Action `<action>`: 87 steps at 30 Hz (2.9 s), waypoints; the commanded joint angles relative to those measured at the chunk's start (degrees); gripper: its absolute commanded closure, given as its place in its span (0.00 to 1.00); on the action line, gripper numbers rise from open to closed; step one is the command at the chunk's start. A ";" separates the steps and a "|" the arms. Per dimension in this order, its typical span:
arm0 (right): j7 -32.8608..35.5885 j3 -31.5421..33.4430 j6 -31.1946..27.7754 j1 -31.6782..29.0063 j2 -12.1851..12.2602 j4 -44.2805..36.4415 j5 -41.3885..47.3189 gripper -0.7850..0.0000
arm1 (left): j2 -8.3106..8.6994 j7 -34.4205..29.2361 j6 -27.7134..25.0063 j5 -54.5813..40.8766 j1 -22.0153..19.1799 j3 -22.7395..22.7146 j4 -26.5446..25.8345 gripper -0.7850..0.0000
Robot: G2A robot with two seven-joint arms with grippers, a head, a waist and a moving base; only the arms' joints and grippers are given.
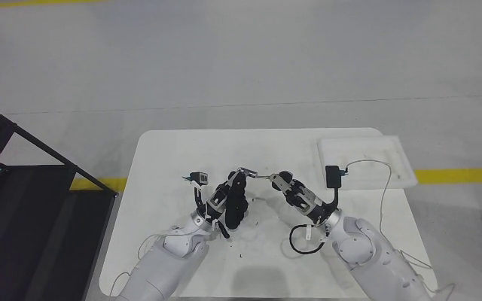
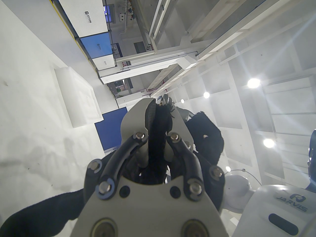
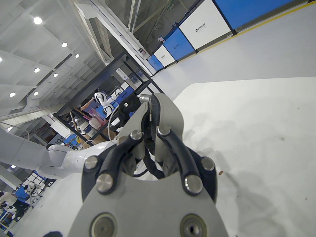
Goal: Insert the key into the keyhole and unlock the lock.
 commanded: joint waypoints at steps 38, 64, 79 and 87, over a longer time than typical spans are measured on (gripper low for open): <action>1.24 2.25 -0.42 -0.83 -1.82 0.10 -0.94 1.00 | 0.00 0.00 0.00 0.00 0.00 0.00 0.00 1.00; 2.75 3.68 0.59 -1.93 -2.66 -0.39 -0.28 1.00 | -0.07 4.13 2.74 6.65 3.46 -3.78 -4.47 1.00; 4.52 3.49 1.49 -2.16 -3.26 -1.58 1.66 1.00 | -0.07 4.13 2.74 6.65 3.46 -3.78 -4.47 1.00; 5.32 3.58 2.09 -2.24 -3.52 -1.70 1.93 1.00 | -0.07 4.13 2.74 6.65 3.46 -3.78 -4.47 1.00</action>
